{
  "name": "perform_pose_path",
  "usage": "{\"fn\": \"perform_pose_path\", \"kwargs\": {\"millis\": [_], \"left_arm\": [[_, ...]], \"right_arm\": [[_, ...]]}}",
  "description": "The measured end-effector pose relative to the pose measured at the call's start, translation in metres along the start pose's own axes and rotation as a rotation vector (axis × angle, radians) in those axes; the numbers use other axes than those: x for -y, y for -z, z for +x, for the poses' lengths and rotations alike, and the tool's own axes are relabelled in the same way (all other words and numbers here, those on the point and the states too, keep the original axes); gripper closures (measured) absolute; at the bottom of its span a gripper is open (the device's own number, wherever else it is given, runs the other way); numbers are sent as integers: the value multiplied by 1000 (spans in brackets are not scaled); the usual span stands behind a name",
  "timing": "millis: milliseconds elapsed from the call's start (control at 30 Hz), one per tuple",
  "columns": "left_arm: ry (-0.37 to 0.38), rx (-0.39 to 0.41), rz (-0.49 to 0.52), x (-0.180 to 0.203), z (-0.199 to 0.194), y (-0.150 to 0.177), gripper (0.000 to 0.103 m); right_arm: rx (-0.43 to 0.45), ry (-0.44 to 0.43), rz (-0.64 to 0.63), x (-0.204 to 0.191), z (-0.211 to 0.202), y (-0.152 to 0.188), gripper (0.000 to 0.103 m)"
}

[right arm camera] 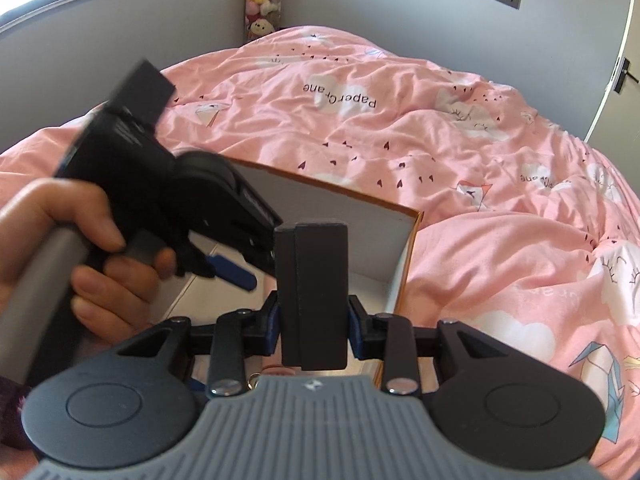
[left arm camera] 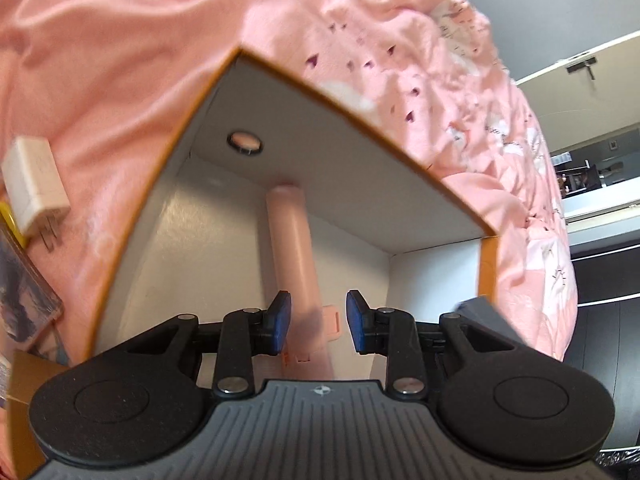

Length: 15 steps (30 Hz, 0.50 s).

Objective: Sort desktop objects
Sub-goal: 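Lower the pink selfie stick into the box and open the left gripper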

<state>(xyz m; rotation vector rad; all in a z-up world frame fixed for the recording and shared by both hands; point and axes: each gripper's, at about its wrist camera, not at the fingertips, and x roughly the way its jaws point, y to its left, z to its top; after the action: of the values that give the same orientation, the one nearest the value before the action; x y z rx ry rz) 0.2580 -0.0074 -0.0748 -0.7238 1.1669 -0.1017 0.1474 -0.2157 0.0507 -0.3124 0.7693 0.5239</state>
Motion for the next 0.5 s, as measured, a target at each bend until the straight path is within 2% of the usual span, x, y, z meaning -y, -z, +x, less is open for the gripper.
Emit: {"fn": "perform_pose_path", "kwargs": {"millis": [100,267,500], "left_arm": [[32,51,41,2,-26,-2,69],[17,164,88,-4,-67,-7,69],[-15,243,120,-22,-95,-5,69]], "right_arm": [[-22,-23,-2,-2,1,-2,68],[-79,-112,32,-8,11,-6,68],[-170,-132,-12,-28,38,-5,68]]}}
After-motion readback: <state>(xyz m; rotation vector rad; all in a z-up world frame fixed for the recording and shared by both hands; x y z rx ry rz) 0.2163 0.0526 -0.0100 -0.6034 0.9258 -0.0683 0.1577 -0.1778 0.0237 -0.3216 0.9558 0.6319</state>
